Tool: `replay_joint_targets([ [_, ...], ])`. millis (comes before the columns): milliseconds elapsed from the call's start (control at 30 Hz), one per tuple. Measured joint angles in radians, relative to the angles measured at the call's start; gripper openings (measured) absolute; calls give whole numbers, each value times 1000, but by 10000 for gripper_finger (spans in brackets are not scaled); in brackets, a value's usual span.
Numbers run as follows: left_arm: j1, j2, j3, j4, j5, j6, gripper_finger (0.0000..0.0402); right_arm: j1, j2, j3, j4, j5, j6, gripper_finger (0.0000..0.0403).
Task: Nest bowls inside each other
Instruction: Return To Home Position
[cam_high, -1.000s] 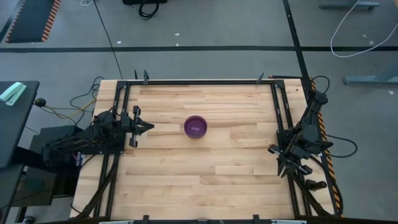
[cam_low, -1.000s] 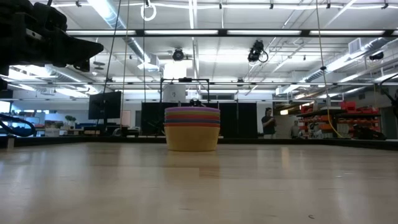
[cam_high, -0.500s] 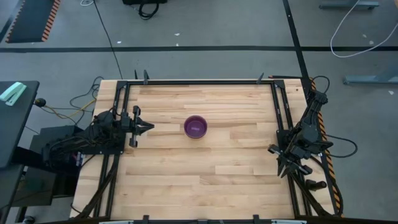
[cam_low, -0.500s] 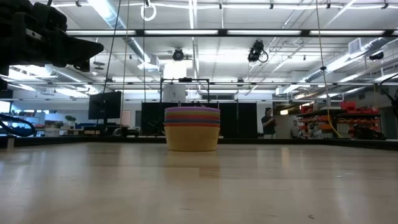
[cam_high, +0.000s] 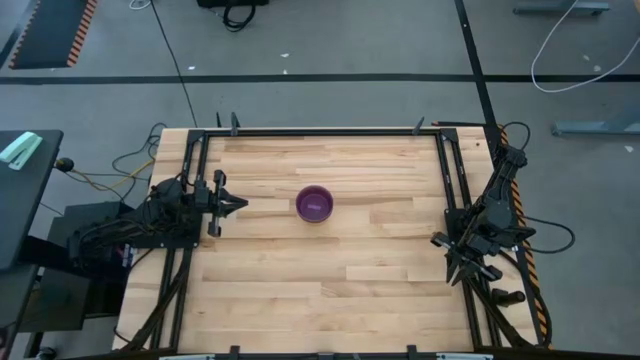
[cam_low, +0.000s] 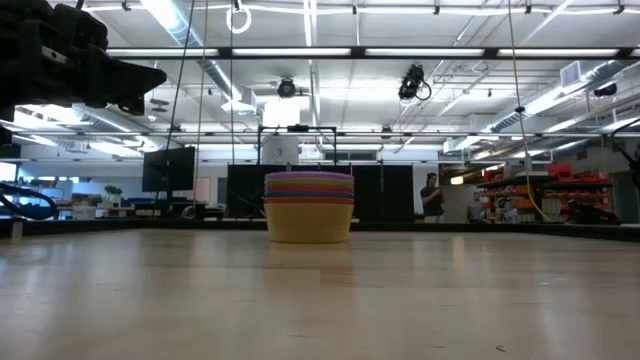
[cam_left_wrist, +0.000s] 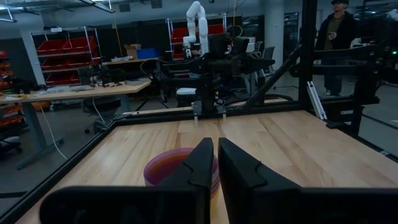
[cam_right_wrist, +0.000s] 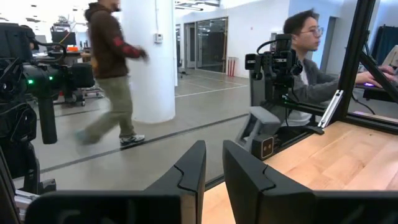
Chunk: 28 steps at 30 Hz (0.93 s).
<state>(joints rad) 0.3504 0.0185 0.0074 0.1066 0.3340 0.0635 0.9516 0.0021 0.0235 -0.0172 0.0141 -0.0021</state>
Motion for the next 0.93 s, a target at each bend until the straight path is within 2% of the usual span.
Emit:
replay_joint_targets([
  [433,0,0,0,0,0,0,23,0,0,0,0,0,0,62],
  [767,0,0,0,0,0,0,36,0,0,0,0,0,0,62],
  [933,0,0,0,0,0,0,30,0,0,0,0,0,0,62],
])
